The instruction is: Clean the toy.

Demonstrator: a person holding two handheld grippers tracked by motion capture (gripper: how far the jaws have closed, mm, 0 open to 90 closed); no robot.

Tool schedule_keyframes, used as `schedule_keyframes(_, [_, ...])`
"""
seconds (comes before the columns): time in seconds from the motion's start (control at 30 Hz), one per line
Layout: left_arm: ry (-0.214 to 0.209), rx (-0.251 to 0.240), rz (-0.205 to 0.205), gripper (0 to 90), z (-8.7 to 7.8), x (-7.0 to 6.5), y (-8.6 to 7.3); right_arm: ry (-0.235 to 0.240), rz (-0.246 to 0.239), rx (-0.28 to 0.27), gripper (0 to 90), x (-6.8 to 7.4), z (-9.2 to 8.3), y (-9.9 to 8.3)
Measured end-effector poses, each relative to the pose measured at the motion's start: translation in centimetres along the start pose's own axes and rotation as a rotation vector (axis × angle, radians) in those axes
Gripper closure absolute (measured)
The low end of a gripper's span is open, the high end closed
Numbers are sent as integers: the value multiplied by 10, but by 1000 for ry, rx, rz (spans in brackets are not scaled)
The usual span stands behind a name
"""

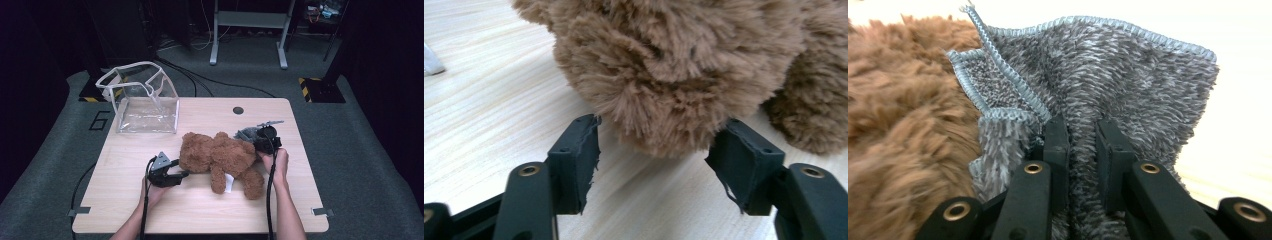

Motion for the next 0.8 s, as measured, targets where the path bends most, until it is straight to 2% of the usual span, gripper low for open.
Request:
schedule_keyframes(0.13, [-2, -4, -6, 332, -1, 1, 0, -18, -9, 10, 778, -2, -1, -1])
schedule_keyframes(0.3, [8, -11, -9, 267, -1, 1, 0, -49, -3, 6, 777, -15, -6, -3])
schedule_keyframes(0.37, [9, -13, -10, 253, -2, 2, 0, -42, 20, -10, 777, -19, -12, -2])
schedule_keyframes(0.4, [9, -12, -4, 246, -3, 3, 1, -17, 35, -20, 777, -18, -16, -2])
schedule_keyframes(0.43, [6, -15, -11, 242, -3, 3, 1, 1, 35, -30, 778, -15, -20, -2])
schedule_keyframes(0.5, [5, -16, 2, 240, -3, 3, 1, 7, 10, -34, 778, -9, -23, -3])
schedule_keyframes(0.6, [5, -19, 4, 268, -2, 1, 1, 13, -12, -20, 778, -2, -18, -7])
schedule_keyframes(0.67, [2, -9, 12, 322, -2, 1, 1, 6, -3, 7, 778, -3, -8, -12])
schedule_keyframes(0.8, [6, -2, 22, 408, 0, -1, 1, -10, -6, 20, 778, -5, 0, -13])
Point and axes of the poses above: each handheld gripper's, and its own axes: z roughly forward along the jaws, y roughly out of its top, x roughly to its left, the point moved 8 cm from there along z, roughly forward along the jaws, and after that the axes turned 12 degrees about -y, right-handed, at the moved point
